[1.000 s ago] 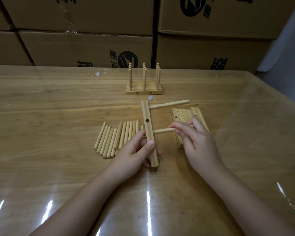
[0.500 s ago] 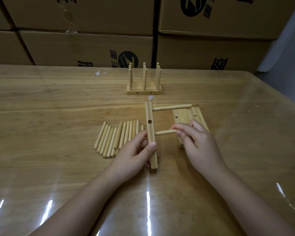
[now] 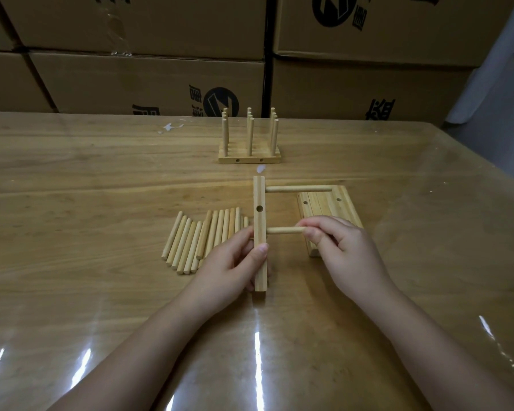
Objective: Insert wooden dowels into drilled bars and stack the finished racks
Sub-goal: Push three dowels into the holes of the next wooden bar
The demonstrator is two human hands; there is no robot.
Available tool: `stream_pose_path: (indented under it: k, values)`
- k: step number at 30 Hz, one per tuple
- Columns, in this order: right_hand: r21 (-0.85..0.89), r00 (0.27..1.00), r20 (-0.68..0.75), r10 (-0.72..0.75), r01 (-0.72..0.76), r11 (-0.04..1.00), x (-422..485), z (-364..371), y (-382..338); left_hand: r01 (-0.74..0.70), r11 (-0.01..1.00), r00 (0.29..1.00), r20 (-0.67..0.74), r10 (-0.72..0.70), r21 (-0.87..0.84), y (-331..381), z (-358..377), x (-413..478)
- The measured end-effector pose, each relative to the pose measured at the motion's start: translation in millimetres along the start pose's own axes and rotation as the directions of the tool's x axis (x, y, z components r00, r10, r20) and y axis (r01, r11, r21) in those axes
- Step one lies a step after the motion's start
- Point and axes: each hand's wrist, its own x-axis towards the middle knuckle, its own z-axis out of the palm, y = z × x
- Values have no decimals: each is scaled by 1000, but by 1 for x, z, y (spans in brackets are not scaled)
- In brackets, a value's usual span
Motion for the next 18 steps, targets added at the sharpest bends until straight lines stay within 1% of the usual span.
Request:
stream_pose_path:
  k: [4, 6, 9, 11, 15, 18]
  values:
    - [-22, 999, -12, -36, 36, 999, 0, 4, 0, 46, 995, 999, -11, -47, -90, 4, -1, 0]
    - [-95, 996, -1, -89, 88, 992, 0, 5, 0, 59, 989, 998, -23, -62, -136, 6, 0, -1]
    - [-243, 985, 45, -167, 173, 954, -1, 5, 0, 62, 988, 997, -42, -69, -141, 8, 0, -1]
    - [-293, 973, 72, -218, 229, 928, -2, 4, -1, 58, 989, 996, -56, -66, -133, 8, 0, -1]
    - [-293, 951, 110, -290, 310, 905, -4, 9, -6, 18, 996, 999, -48, -23, -93, 9, 1, -2]
    - [-268, 957, 91, -276, 290, 919, -5, 11, -6, 3, 998, 999, -37, -6, -60, 7, 1, -1]
